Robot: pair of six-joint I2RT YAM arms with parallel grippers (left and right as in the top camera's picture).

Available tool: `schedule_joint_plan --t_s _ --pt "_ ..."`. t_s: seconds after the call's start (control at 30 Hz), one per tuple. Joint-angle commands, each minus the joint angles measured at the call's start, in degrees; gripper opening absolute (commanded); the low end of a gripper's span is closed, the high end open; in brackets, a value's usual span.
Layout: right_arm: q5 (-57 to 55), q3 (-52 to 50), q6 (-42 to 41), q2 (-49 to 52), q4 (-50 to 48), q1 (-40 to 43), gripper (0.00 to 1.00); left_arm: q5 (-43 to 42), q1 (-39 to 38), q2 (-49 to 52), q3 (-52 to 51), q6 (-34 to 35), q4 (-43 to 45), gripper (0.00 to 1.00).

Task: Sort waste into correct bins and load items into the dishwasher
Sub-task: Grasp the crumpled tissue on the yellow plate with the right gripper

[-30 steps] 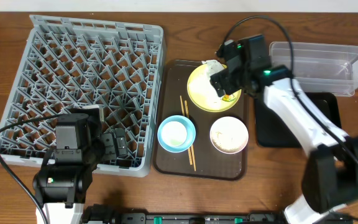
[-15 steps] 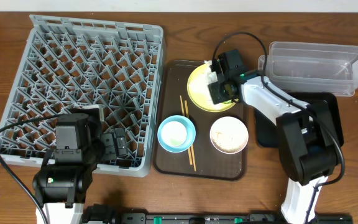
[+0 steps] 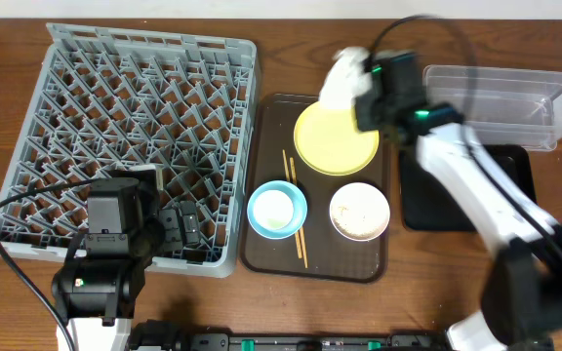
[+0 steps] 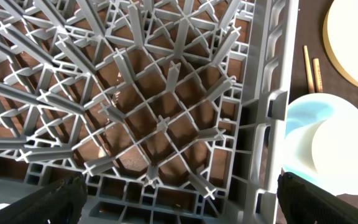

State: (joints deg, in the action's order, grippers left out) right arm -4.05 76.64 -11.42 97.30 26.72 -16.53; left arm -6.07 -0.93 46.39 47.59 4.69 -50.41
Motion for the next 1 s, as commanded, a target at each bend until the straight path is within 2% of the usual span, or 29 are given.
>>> schedule_joint_plan --t_s 0.0,0.1,0.23,0.57,0.67,0.7,0.73,0.8,0.97 --pt "-10.2 1.0 -15.3 -5.1 2.2 5.9 0.01 -0.4 -0.1 -0.1 1.2 0.5 -0.1 0.98" --pt "-9.9 1.0 -29.2 -6.3 3.8 12.2 0.01 -0.4 -0.1 -0.1 1.2 0.5 -0.1 0.98" --pt "-8.7 0.8 -41.2 -5.3 5.5 17.2 0.01 -0.4 -0.1 -0.1 1.2 0.5 -0.1 0.98" --pt "-8.3 0.8 -43.9 1.3 5.0 20.7 0.01 -0.4 -0.1 -0.1 1.2 0.5 -0.1 0.98" --pt "-7.6 0.8 -43.8 2.2 4.0 20.7 0.12 -0.4 -0.1 -0.1 1.2 0.5 -0.1 0.98" --pt "-7.7 0.8 -43.8 2.2 3.7 20.7 0.24 -0.4 -0.1 -0.1 1.2 0.5 -0.1 0.98" --pt "-7.7 0.8 -43.3 2.2 3.2 20.7 0.44 -0.4 -0.1 -0.1 1.2 0.5 -0.1 0.98" --pt "-7.7 0.8 -39.6 1.8 1.4 20.7 0.71 -0.4 -0.1 -0.1 1.2 0.5 -0.1 0.98" --pt "-6.4 0.8 -30.3 -0.6 -0.4 20.7 0.73 -0.4 -0.1 -0.1 1.2 0.5 -0.1 0.98"
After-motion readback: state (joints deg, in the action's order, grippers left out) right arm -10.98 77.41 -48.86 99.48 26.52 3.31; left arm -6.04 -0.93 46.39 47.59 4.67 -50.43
